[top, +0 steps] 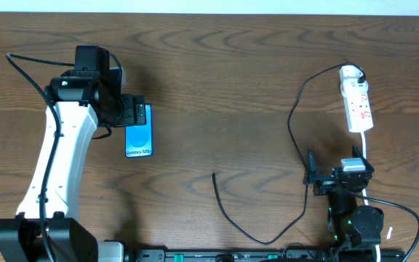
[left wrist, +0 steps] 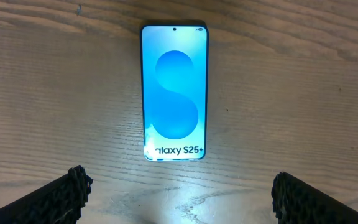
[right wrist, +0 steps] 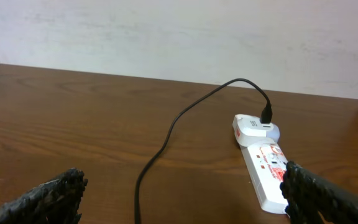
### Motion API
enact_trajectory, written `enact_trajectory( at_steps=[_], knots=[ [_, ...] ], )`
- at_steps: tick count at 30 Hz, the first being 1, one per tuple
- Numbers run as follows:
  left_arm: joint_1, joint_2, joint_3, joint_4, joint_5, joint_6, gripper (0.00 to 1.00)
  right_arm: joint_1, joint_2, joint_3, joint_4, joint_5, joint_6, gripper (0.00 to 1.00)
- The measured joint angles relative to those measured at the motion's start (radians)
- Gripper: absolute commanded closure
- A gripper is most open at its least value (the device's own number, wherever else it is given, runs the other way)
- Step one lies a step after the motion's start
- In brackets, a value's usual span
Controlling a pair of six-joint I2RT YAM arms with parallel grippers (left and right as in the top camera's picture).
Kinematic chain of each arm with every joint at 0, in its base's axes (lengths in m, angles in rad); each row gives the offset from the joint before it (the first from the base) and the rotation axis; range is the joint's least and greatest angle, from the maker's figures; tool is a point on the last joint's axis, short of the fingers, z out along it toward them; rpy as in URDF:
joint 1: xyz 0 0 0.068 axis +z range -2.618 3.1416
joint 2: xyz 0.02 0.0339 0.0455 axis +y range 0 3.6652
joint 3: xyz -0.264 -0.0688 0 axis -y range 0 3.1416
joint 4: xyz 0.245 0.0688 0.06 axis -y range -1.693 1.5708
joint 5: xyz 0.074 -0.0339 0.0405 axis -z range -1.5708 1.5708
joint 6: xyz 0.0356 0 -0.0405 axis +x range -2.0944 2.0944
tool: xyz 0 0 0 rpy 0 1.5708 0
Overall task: Plug charger to phone and switch on socket
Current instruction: 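Raise the left arm and move its gripper above the phone, then lower the open left gripper down over the phone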
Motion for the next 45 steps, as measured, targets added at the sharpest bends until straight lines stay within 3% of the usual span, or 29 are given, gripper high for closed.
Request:
enact_trajectory(
  at_steps=[1, 2, 3, 4, 5, 7, 8, 9, 30, 45],
  knots=[
    [0.0, 0.0, 0.0, 0.0, 0.0, 0.005, 0.41, 0.0, 0.0, 0.0, 0.0, 0.0, 0.0, 0.01],
    [0.0, 0.0, 0.0, 0.0, 0.0, 0.009, 0.51, 0.0, 0.0, 0.0, 0.0, 0.0, 0.0, 0.01],
    [0.0, 0.0, 0.0, 0.0, 0.0, 0.006, 0.53, 0.0, 0.0, 0.0, 0.0, 0.0, 0.0, 0.01],
    [0.0, 0.0, 0.0, 0.0, 0.001, 0.006, 0.53, 0.0, 0.0, 0.0, 0.0, 0.0, 0.0, 0.01],
    [0.0, 0.0, 0.0, 0.0, 0.0, 0.011, 0.36, 0.0, 0.0, 0.0, 0.0, 0.0, 0.0, 0.01],
    [0.0, 0.0, 0.0, 0.001, 0.0, 0.018, 0.11, 0.0, 0.0, 0.0, 0.0, 0.0, 0.0, 0.01],
    [0.0, 0.0, 0.0, 0.002, 0.0, 0.015, 0.02, 0.0, 0.0, 0.0, 0.0, 0.0, 0.0, 0.01],
    [0.0, 0.0, 0.0, 0.002, -0.001, 0.014, 0.0, 0.0, 0.0, 0.0, 0.0, 0.0, 0.0, 0.01],
    [0.0, 0.011, 0.0, 0.004, -0.003, 0.017, 0.02, 0.0, 0.0, 0.0, 0.0, 0.0, 0.0, 0.01],
    [0.0, 0.15, 0.0, 0.034, -0.003, 0.017, 0.02, 0.0, 0.0, 0.0, 0.0, 0.0, 0.0, 0.01]
  ],
)
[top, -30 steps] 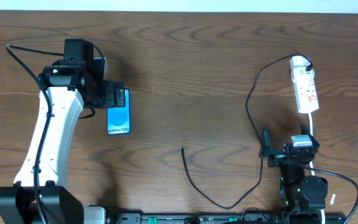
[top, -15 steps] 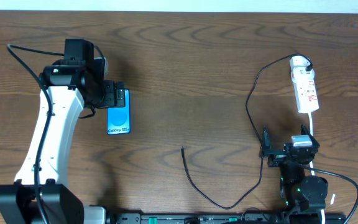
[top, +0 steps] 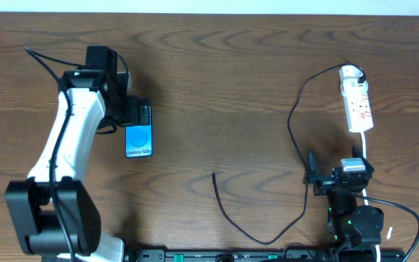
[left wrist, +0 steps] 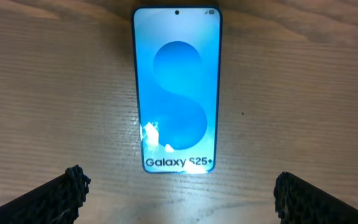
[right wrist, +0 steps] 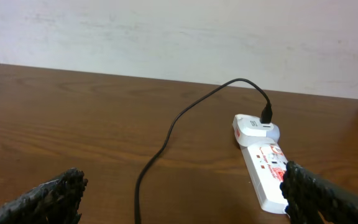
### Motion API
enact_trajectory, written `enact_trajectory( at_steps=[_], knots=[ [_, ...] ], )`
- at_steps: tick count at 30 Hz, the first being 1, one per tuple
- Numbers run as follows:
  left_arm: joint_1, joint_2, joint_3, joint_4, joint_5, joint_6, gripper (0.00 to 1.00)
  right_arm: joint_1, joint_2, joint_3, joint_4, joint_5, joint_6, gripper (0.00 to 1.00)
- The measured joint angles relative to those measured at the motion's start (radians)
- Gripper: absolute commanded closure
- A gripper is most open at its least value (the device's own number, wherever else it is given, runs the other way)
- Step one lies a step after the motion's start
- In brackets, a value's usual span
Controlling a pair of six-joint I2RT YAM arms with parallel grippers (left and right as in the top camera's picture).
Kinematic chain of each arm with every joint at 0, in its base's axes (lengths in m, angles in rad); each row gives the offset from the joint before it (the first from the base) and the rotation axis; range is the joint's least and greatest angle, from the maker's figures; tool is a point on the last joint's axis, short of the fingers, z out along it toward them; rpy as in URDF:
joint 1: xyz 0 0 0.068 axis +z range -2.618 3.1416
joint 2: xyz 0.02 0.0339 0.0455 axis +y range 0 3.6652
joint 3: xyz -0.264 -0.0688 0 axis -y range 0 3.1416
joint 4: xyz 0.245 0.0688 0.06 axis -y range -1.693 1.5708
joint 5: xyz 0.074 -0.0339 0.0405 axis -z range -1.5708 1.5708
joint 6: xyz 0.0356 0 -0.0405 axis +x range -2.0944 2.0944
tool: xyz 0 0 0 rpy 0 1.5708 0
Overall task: Plug charger to phone and switch on socket
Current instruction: 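Lower the open left gripper down over the phone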
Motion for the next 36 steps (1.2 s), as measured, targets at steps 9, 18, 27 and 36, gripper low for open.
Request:
enact_trajectory(
  at_steps=[9, 18, 27, 36],
  knots=[
    [0.0, 0.097, 0.0, 0.036, 0.0, 0.0, 0.02, 0.0, 0.0, 0.0, 0.0, 0.0, 0.0, 0.01],
    [0.0, 0.151, 0.0, 0.079, 0.0, 0.0, 0.02, 0.0, 0.0, 0.0, 0.0, 0.0, 0.0, 0.01],
    [0.0, 0.16, -0.012, 0.134, 0.0, 0.0, 0.02, 0.0, 0.0, 0.0, 0.0, 0.0, 0.0, 0.01],
    [0.0, 0.16, -0.013, 0.135, 0.0, 0.0, 0.02, 0.0, 0.0, 0.0, 0.0, 0.0, 0.0, 0.01]
  ],
)
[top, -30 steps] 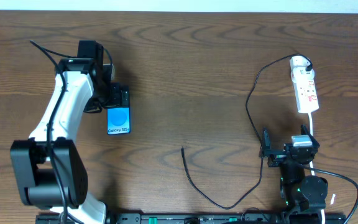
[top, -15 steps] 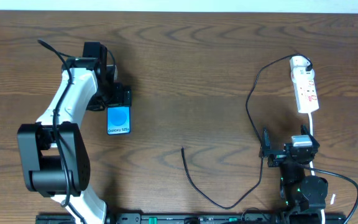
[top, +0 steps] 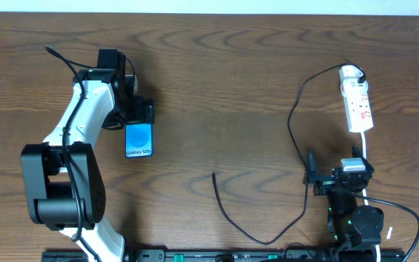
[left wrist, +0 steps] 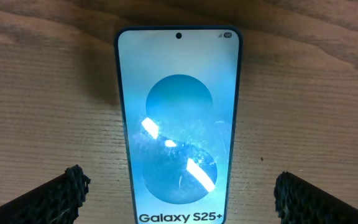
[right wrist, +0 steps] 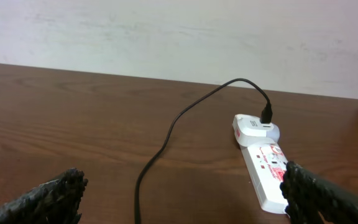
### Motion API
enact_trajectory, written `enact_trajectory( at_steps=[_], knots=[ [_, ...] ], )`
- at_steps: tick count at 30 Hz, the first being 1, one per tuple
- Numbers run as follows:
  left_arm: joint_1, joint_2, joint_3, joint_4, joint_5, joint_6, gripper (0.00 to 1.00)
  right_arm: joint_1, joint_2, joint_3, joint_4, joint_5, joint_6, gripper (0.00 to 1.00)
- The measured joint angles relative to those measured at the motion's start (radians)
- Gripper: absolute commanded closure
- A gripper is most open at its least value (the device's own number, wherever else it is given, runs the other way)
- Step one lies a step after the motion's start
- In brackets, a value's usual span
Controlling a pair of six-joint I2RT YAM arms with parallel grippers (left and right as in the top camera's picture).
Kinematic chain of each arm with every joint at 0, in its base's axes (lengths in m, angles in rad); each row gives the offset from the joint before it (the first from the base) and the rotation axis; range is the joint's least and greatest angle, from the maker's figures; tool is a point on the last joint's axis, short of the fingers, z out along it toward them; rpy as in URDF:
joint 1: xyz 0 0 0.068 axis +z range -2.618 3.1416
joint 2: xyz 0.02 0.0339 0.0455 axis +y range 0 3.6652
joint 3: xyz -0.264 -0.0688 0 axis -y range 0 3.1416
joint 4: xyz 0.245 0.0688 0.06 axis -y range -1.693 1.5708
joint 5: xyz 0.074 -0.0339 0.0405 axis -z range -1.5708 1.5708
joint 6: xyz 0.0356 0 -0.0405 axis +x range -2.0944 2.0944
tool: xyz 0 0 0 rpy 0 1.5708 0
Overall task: Plug charger to phone and switch on socket
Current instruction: 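Lower the open left gripper down over the phone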
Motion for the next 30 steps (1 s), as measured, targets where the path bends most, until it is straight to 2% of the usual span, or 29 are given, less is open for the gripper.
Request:
enact_trajectory(
  at_steps=[14, 30],
  knots=[
    [0.0, 0.0, -0.001, 0.001, 0.0, 0.0, 0.02, 0.0, 0.0, 0.0, 0.0, 0.0, 0.0, 0.01],
    [0.0, 0.0, -0.087, 0.068, 0.0, 0.0, 0.02, 0.0, 0.0, 0.0, 0.0, 0.0, 0.0, 0.01]
  ],
)
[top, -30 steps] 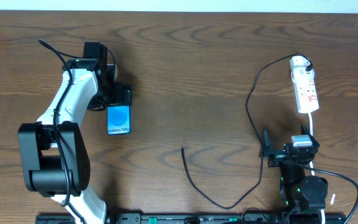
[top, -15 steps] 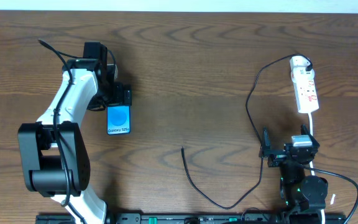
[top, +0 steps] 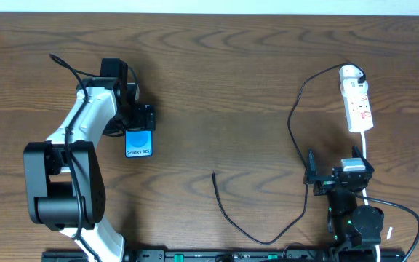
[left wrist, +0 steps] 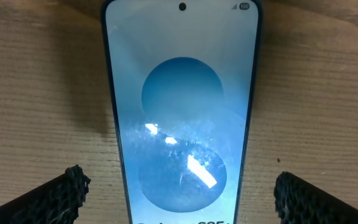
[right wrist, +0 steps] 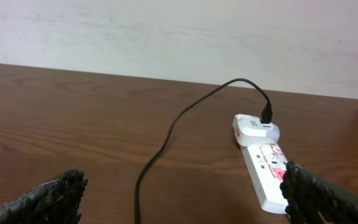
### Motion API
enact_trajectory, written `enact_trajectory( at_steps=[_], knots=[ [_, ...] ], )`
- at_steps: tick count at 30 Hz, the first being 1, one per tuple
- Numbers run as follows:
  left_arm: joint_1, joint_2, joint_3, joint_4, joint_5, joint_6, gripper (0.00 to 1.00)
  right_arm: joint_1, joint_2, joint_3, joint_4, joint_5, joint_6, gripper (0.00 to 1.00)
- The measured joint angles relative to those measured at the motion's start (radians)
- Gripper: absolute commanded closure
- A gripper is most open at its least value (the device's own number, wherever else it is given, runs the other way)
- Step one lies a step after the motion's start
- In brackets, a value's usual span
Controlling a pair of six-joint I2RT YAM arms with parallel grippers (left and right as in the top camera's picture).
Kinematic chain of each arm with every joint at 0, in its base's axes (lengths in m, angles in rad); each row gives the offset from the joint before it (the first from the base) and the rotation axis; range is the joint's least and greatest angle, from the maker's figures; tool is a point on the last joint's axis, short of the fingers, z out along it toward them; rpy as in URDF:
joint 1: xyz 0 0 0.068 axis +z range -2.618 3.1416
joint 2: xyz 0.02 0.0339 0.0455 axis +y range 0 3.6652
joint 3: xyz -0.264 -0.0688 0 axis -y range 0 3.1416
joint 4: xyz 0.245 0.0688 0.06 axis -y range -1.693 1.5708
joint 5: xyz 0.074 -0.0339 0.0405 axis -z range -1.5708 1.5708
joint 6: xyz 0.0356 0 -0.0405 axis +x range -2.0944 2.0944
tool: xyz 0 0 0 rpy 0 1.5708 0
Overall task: Plug charger to phone and switch on socket
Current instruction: 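Lower the open left gripper down over the phone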
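Note:
The phone [top: 140,141], its blue screen lit, lies flat on the table at the left; the left wrist view shows its screen [left wrist: 182,112] filling the space between the fingers. My left gripper [top: 138,116] is open, low over the phone's far end, a finger on each side. The black charger cable [top: 294,124] runs from a white adapter [right wrist: 253,126] on the white power strip [top: 358,107] to its loose plug end [top: 214,175] mid-table. My right gripper [top: 338,179] rests open at the near right, nothing between its fingers.
The power strip's own white cord [top: 366,153] runs toward the near edge past the right arm. A pale wall [right wrist: 179,31] rises behind the table's far edge. Bare wood lies between the phone and the cable end.
My left gripper has come lower and nearer over the phone, whose screen now looks larger and runs off the bottom of the left wrist view. The right arm, cable and strip are unchanged.
My left gripper was open above the phone's far end with the whole phone in view. At each later moment it stood lower and closer, the phone growing in the wrist view. Now its fingers flank the phone. The right arm has stayed still throughout.

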Motion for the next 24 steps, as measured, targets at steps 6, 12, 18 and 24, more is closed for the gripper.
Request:
enact_trajectory(
  at_steps=[6, 12, 18, 24],
  knots=[
    [0.0, 0.0, -0.013, 0.048, 0.0, 0.0, 0.02, 0.0, 0.0, 0.0, 0.0, 0.0, 0.0, 0.01],
    [0.0, 0.0, -0.057, 0.079, 0.0, 0.0, 0.02, 0.0, 0.0, 0.0, 0.0, 0.0, 0.0, 0.01],
    [0.0, 0.0, -0.068, 0.087, 0.0, 0.0, 0.02, 0.0, 0.0, 0.0, 0.0, 0.0, 0.0, 0.01],
    [0.0, 0.0, -0.068, 0.108, 0.0, 0.0, 0.02, 0.0, 0.0, 0.0, 0.0, 0.0, 0.0, 0.01]
  ],
)
